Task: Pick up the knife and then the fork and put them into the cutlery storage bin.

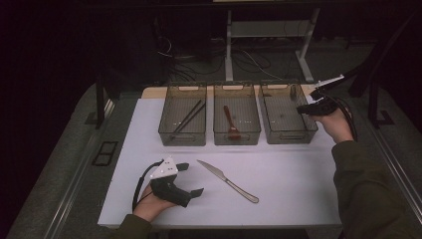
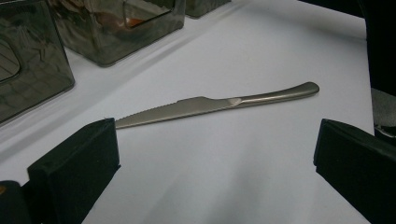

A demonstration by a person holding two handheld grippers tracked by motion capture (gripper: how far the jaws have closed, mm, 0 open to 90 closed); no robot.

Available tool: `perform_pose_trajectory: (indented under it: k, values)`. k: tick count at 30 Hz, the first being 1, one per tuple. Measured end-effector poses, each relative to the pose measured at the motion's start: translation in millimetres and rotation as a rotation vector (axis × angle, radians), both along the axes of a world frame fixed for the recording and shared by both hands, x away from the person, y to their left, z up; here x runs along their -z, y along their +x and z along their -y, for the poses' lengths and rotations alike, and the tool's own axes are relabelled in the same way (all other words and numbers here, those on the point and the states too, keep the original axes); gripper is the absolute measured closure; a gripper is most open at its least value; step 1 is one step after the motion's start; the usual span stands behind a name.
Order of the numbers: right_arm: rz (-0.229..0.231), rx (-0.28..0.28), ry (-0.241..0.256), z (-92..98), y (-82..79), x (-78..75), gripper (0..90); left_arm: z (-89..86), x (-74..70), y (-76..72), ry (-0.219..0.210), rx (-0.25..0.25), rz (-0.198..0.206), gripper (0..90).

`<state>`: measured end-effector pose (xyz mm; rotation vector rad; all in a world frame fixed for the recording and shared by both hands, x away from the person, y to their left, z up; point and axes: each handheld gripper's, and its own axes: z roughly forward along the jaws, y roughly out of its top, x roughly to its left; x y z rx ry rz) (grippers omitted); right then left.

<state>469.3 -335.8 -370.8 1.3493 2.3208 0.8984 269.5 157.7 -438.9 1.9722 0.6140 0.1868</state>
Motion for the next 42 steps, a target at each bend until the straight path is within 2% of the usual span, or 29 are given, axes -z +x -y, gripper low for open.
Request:
perform_pose_trajectory:
  k: [9, 13, 15, 17, 20, 22, 24, 26, 28, 30, 35, 42]
  values:
    - [-0.095, -0.041, -0.035, -6.4, 4.8, 13.8, 84.0, 1.0, 0.8, 0.0, 0.007, 0.005, -0.004, 0.0]
    - [-0.102, -0.047, -0.05, -11.1, 7.1, 16.9, 82.6, 1.3, 0.9, 0.0, 0.007, 0.005, -0.007, 0.0]
    - [-0.122, -0.056, -0.041, -13.4, 8.7, 19.8, 75.3, 1.1, 0.9, 0.0, 0.009, 0.004, -0.006, 0.0]
    - [-0.119, -0.051, -0.052, -15.2, 9.0, 21.4, 69.9, 1.3, 1.0, -0.3, 0.009, 0.004, -0.006, 0.0]
    - [-0.126, -0.052, -0.033, -16.5, 8.6, 21.3, 61.2, 1.3, 1.0, -0.2, 0.012, 0.005, -0.007, 0.0]
    - [-0.121, -0.06, -0.005, -16.7, 7.2, 18.7, 55.2, 1.3, 0.9, -0.2, 0.013, 0.004, -0.008, 0.0]
    - [-0.117, -0.066, 0.048, -15.4, 4.3, 13.5, 53.3, 1.2, 0.9, -0.4, 0.013, 0.003, -0.007, 0.0]
    - [-0.093, -0.078, 0.112, -14.3, -1.9, 7.2, 50.4, 1.0, 1.0, -0.3, 0.018, 0.003, -0.007, 0.0]
    - [-0.052, -0.082, 0.139, -15.4, -10.3, 1.1, 46.3, 1.2, 1.3, 0.0, 0.02, 0.002, -0.008, 0.0]
    - [-0.02, -0.087, 0.148, -17.7, -19.0, -3.4, 44.2, 1.6, 1.4, -0.1, 0.021, 0.004, -0.006, 0.0]
    - [0.016, -0.111, 0.168, -23.4, -37.1, -12.1, 43.7, 1.6, 0.8, -1.0, 0.018, -0.001, -0.006, 0.0]
    - [0.029, -0.147, 0.21, -34.7, -65.5, -18.8, 40.3, 1.4, 0.7, -0.9, 0.018, -0.002, -0.006, 0.0]
